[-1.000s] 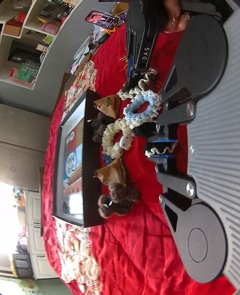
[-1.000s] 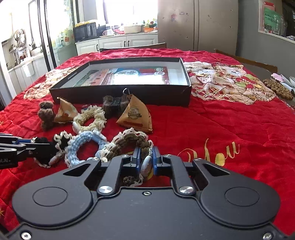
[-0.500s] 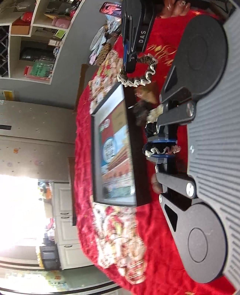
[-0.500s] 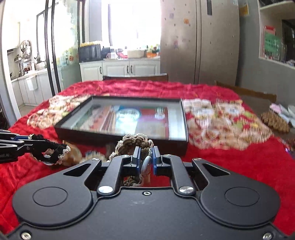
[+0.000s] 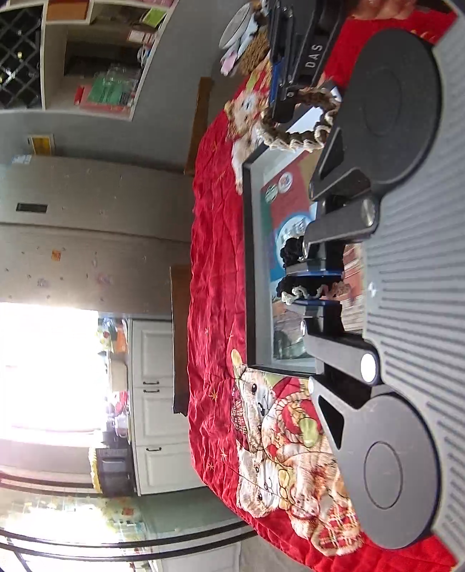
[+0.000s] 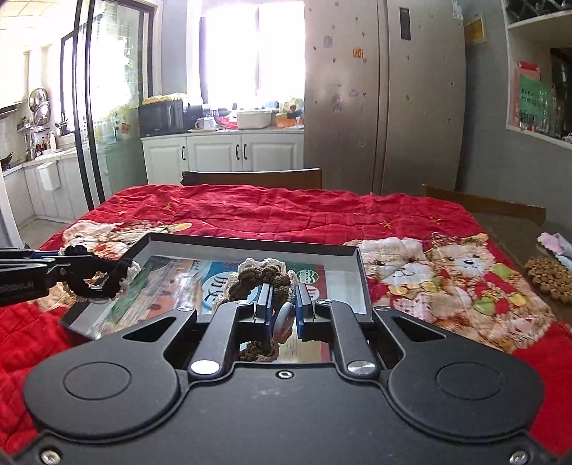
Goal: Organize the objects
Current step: 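Carry both held scrunchies up and over the open black box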
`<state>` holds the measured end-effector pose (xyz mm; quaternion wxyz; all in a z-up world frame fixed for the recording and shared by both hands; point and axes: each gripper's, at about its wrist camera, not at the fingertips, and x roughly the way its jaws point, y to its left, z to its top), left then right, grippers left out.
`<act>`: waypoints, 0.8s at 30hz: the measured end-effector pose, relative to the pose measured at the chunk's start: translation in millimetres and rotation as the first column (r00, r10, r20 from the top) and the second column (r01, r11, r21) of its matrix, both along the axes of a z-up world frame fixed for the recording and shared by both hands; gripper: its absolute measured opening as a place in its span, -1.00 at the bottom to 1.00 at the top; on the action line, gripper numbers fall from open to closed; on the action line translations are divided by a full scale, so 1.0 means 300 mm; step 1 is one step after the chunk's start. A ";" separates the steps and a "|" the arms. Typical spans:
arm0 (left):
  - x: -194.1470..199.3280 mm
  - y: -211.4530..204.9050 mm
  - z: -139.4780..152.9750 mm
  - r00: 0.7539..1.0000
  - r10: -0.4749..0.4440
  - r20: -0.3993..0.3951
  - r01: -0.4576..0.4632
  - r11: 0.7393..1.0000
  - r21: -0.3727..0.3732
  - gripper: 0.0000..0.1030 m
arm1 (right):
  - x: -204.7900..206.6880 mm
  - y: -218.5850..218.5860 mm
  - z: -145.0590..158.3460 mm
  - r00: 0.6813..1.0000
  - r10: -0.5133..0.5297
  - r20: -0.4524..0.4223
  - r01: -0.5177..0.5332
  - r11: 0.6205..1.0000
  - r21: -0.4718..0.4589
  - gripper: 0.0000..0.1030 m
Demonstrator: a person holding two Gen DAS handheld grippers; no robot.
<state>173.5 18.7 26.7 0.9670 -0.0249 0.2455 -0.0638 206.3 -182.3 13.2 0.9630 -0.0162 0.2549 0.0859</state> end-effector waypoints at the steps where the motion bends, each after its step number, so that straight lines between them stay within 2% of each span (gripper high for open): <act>1: 0.026 -0.001 -0.008 1.000 0.009 -0.005 -0.009 1.000 0.002 -0.72 | 0.026 0.003 -0.010 1.000 -0.002 -0.006 0.002 1.000 0.003 -0.76; 12: 0.242 -0.003 -0.096 0.996 0.070 -0.052 -0.070 0.998 -0.001 -0.71 | 0.242 0.029 -0.124 0.998 -0.021 -0.057 0.022 0.999 0.030 -0.76; 16: 0.279 -0.005 -0.128 0.994 0.077 -0.074 -0.077 0.997 -0.004 -0.71 | 0.284 0.060 -0.150 0.999 -0.017 -0.052 0.017 1.000 -0.011 -0.76; 24: 0.329 -0.012 -0.166 0.992 0.083 -0.099 -0.082 0.997 0.010 -0.71 | 0.332 0.076 -0.186 0.997 -0.020 -0.072 0.018 1.000 -0.025 -0.76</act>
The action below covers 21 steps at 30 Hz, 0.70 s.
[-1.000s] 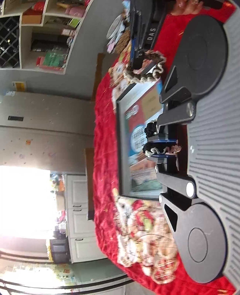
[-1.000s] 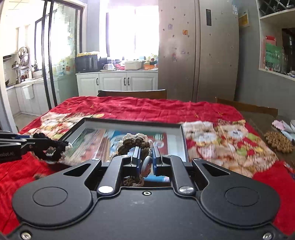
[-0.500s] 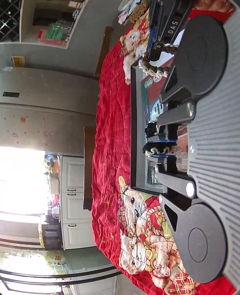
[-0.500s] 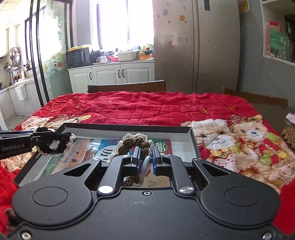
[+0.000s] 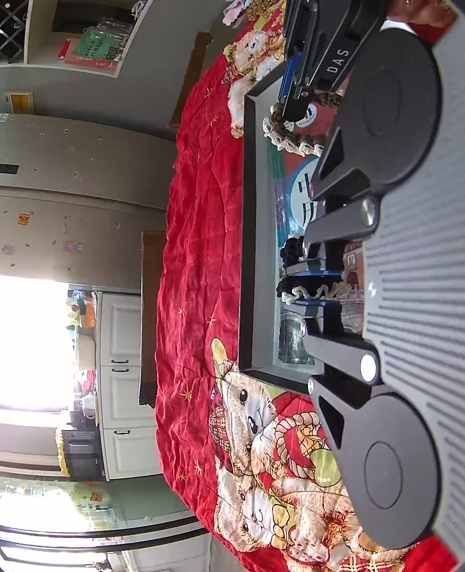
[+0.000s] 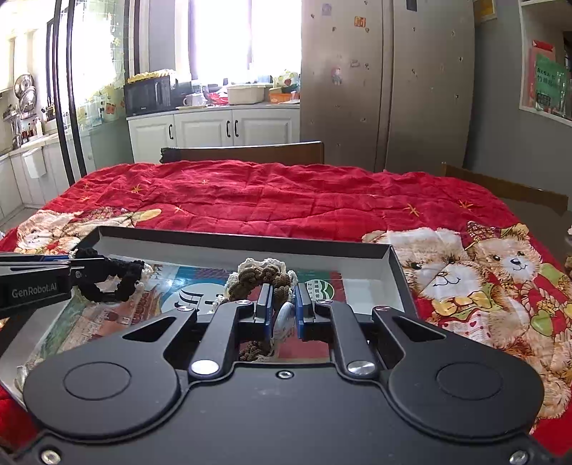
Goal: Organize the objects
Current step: 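Carry both held scrunchies up and over the open black box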
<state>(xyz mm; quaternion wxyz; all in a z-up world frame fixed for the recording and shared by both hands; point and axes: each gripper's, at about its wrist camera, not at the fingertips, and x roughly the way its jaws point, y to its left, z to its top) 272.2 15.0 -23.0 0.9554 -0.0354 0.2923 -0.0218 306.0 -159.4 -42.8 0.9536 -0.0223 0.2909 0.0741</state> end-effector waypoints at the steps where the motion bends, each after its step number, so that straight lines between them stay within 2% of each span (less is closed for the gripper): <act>1: 0.004 0.000 -0.004 1.000 -0.001 -0.005 0.001 1.000 0.001 -0.71 | 0.006 0.001 -0.005 1.000 0.002 -0.005 -0.003 1.000 -0.003 -0.76; 21: 0.033 0.007 -0.021 0.999 -0.001 -0.047 0.001 1.000 -0.004 -0.67 | 0.072 -0.014 -0.030 0.997 -0.010 -0.078 0.011 1.000 0.006 -0.76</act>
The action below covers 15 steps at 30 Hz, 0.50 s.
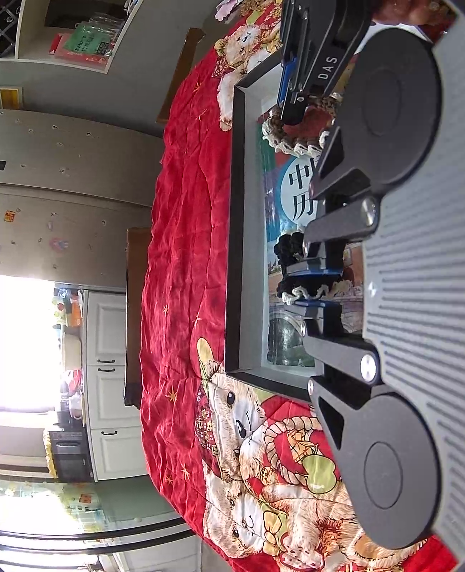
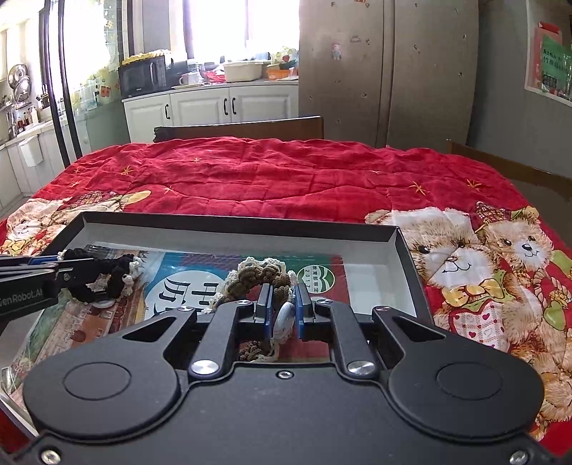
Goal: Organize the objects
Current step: 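Carry both held scrunchies up and over the open black box, then open left tool to drop black-white scrunchie in box while right tool releases brown ring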
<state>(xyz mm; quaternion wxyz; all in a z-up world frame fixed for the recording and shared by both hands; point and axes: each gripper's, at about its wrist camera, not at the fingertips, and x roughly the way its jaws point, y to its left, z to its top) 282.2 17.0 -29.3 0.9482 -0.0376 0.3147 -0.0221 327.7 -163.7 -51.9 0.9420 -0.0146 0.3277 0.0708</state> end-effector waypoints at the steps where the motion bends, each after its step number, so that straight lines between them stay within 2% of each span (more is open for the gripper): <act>1: 0.001 0.000 0.000 1.000 0.001 -0.001 -0.001 1.000 0.000 -0.65 | 0.002 -0.001 -0.001 1.000 0.000 -0.003 0.000 1.000 0.002 -0.76; 5: 0.000 0.000 0.000 1.000 0.002 -0.001 -0.002 1.000 0.005 -0.52 | 0.003 -0.001 -0.002 1.000 0.006 -0.009 -0.006 1.000 0.002 -0.76; 7: -0.002 -0.002 0.001 1.000 0.003 0.003 -0.003 1.000 0.010 -0.27 | 0.006 -0.001 -0.004 1.000 0.008 -0.013 -0.007 1.000 0.002 -0.75; 8: -0.003 -0.003 0.002 1.000 0.004 0.005 -0.004 1.000 0.013 -0.23 | 0.007 -0.002 -0.004 1.000 0.008 -0.015 -0.008 1.000 0.004 -0.75; 12: -0.006 -0.002 0.007 1.000 0.007 0.012 -0.007 1.000 0.016 -0.20 | 0.004 -0.003 -0.003 1.000 0.005 -0.016 -0.005 1.000 0.009 -0.71; 15: -0.008 0.001 0.008 1.000 0.006 0.014 -0.006 1.000 0.018 -0.10 | 0.004 -0.003 -0.002 1.000 0.004 -0.015 -0.004 1.000 0.009 -0.67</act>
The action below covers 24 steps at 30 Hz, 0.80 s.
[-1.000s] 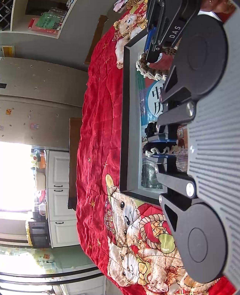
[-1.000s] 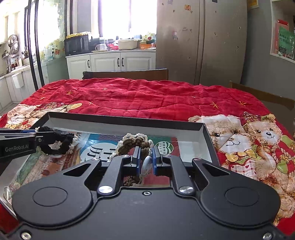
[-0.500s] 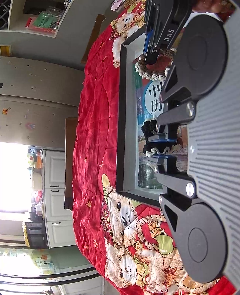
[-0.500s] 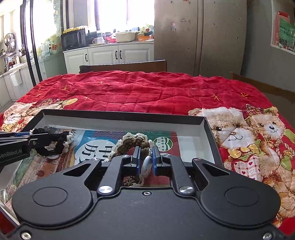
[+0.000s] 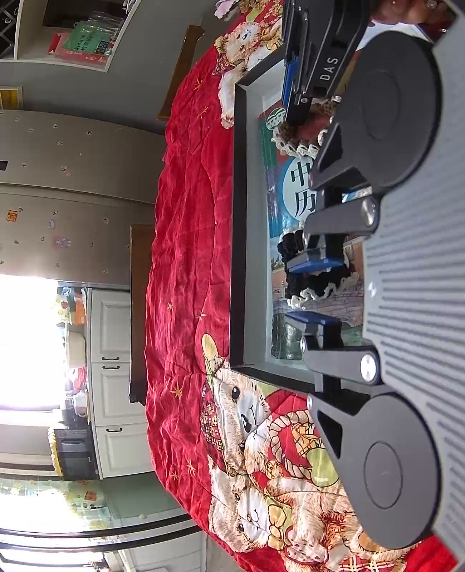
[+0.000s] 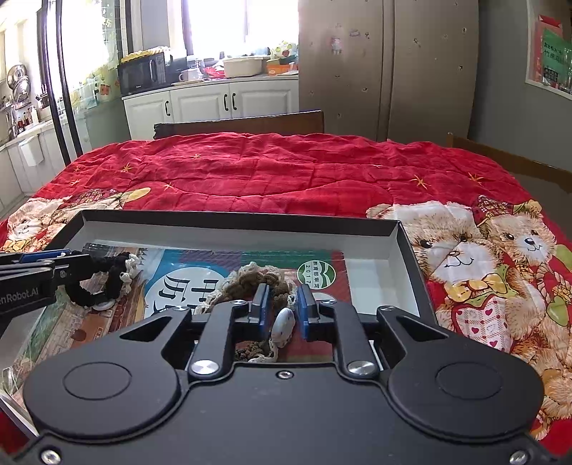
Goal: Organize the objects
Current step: 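Open left tool to drop black-white scrunchie in box while right tool releases brown ring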
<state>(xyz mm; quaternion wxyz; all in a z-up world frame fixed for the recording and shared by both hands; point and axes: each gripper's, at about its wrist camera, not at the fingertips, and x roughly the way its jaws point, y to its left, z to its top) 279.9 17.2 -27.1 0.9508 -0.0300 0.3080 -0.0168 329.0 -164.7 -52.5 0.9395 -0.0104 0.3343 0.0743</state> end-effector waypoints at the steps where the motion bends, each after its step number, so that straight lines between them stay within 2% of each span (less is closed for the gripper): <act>1: -0.001 0.001 0.001 1.000 0.001 0.001 -0.001 1.000 0.000 -0.04 | 0.000 -0.001 0.001 1.000 -0.001 0.001 0.001 1.000 0.001 -0.66; 7: -0.012 0.004 0.013 1.000 0.001 0.022 -0.001 1.000 0.006 0.24 | -0.007 -0.001 0.008 1.000 -0.001 0.014 0.001 1.000 0.001 -0.29; 12: -0.023 0.005 0.028 0.999 0.007 0.035 -0.008 1.000 0.011 0.37 | -0.009 -0.002 0.012 1.000 0.002 0.020 -0.002 1.000 0.000 -0.22; 24: -0.063 0.007 0.060 0.998 0.021 0.055 -0.022 0.999 0.032 0.53 | -0.045 -0.009 0.051 0.999 0.009 0.034 -0.010 1.000 0.005 -0.17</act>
